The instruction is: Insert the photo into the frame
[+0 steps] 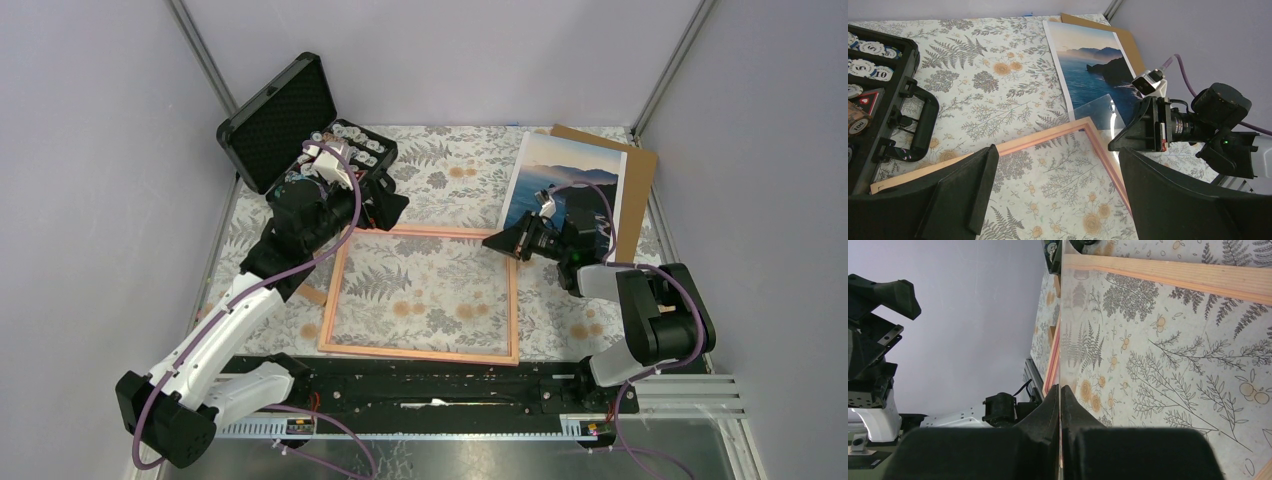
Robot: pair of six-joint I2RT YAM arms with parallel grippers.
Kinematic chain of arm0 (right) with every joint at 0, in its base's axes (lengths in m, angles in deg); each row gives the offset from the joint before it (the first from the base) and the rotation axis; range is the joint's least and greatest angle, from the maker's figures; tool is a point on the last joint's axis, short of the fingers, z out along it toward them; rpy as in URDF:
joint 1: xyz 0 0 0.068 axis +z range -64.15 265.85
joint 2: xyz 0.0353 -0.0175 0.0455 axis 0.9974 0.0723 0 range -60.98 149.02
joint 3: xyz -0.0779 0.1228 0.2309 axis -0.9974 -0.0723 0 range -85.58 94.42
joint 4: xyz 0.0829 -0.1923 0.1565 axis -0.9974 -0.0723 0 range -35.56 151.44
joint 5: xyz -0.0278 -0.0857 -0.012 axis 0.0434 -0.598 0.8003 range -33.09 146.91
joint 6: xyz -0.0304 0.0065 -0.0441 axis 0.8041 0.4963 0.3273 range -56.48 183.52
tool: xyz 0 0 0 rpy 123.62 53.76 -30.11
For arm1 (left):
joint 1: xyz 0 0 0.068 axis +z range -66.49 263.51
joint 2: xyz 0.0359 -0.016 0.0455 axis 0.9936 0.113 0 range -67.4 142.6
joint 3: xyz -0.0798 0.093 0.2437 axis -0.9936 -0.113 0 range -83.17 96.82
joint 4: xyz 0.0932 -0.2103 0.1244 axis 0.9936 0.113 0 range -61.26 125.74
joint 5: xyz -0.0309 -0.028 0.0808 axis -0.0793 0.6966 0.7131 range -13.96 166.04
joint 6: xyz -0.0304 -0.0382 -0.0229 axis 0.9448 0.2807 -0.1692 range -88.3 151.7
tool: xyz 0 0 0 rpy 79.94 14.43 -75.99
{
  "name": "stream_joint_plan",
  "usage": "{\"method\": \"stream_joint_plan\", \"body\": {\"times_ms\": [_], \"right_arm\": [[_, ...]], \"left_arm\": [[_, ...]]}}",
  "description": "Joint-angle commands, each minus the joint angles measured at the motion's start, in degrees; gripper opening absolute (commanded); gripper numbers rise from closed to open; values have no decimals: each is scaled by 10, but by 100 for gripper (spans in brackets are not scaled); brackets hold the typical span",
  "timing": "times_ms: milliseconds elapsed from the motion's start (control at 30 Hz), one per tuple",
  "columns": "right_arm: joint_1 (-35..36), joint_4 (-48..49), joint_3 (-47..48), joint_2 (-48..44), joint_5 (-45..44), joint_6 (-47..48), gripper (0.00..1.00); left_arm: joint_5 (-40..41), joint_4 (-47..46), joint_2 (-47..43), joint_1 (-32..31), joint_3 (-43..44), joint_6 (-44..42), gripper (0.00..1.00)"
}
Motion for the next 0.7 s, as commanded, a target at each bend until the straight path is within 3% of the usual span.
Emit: {"method": "stream_joint_plan", "body": {"times_ms": [0, 300, 333, 433, 467, 667], "right_arm": [[2, 87, 3, 8, -1, -23, 0], [16, 154, -10, 54, -1, -60, 0], [16, 148, -12, 55, -2, -60, 3], [17, 77, -8, 48, -18, -35, 32], [16, 42, -6, 44, -22, -20, 36], [18, -220, 35, 0, -64, 65, 52]], "left_arm": [[-6, -35, 3, 2, 2, 2, 99], [-6, -36, 4, 2, 2, 2, 99], [-6, -36, 4, 2, 2, 2, 99], [-5, -36, 5, 2, 1, 2, 99], [-5, -35, 5, 2, 2, 1, 99], [-10, -36, 8, 2, 2, 4, 99]]}}
